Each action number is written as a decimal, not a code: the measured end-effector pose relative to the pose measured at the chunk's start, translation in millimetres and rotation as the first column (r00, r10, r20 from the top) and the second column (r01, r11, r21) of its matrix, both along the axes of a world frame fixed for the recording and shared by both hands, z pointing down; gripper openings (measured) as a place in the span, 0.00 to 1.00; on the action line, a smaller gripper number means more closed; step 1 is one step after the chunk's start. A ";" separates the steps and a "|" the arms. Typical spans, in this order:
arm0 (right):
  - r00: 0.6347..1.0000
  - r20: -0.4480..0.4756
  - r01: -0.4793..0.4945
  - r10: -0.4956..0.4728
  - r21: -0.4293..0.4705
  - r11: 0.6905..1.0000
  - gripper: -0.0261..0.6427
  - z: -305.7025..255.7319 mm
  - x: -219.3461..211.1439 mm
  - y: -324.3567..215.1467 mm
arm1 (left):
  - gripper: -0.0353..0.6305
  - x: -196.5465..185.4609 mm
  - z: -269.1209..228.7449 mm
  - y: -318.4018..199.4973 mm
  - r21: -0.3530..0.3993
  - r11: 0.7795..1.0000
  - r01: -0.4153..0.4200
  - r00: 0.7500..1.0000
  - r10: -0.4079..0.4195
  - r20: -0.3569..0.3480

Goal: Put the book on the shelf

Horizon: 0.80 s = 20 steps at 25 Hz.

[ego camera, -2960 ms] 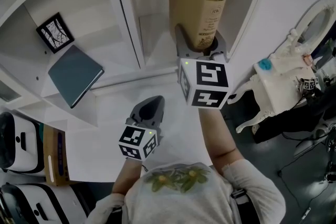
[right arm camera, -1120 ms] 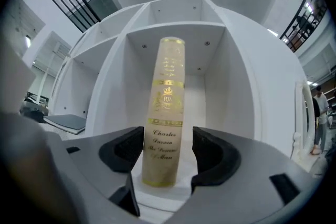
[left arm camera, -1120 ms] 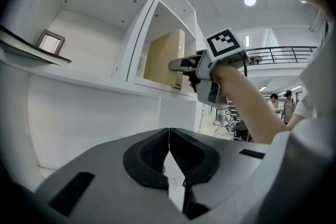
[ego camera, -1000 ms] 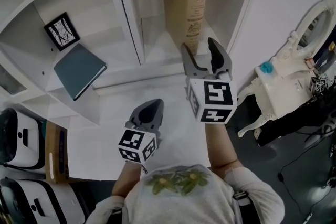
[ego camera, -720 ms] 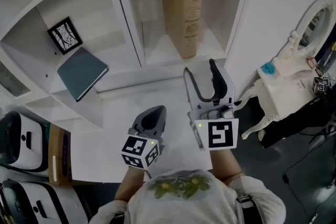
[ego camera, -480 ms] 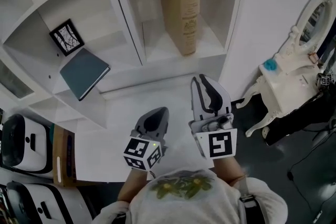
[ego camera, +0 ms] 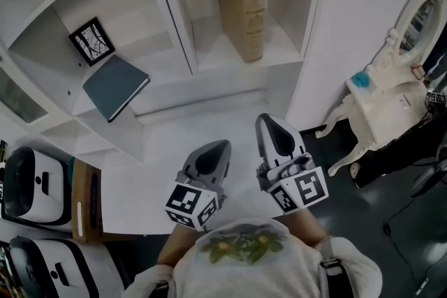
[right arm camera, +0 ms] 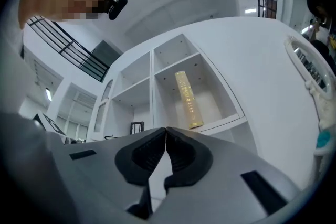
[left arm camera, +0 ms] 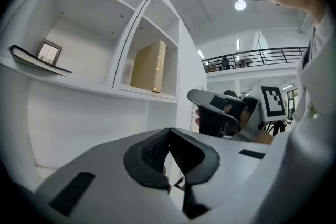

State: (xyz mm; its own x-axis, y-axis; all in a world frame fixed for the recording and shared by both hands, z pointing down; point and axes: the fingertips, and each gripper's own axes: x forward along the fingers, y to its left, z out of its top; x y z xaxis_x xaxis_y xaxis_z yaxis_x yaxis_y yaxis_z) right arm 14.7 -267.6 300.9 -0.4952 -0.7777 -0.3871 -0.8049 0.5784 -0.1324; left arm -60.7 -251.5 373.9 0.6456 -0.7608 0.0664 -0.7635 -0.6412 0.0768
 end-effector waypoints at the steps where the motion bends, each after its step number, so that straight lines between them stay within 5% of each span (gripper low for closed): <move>1: 1.000 -0.011 -0.004 0.004 -0.001 1.000 0.09 1.8 -1.0 3.2 | 0.09 -1.2 -0.2 2.0 0.000 1.000 0.003 1.000 -0.003 -0.006; 20: 0.984 -0.178 -0.022 0.021 0.001 1.000 0.09 23.9 -17.7 60.4 | 0.09 0.0 13.7 51.0 -0.023 1.000 0.008 0.999 -0.009 -0.030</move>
State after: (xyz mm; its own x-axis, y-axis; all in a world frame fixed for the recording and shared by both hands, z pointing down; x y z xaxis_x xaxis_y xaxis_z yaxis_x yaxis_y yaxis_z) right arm -3.1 -207.2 324.8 -0.5394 -0.7892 -0.2937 -0.8279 0.5607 0.0139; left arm -60.8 -200.4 387.6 0.6409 -0.7649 0.0644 -0.7662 -0.6323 0.1148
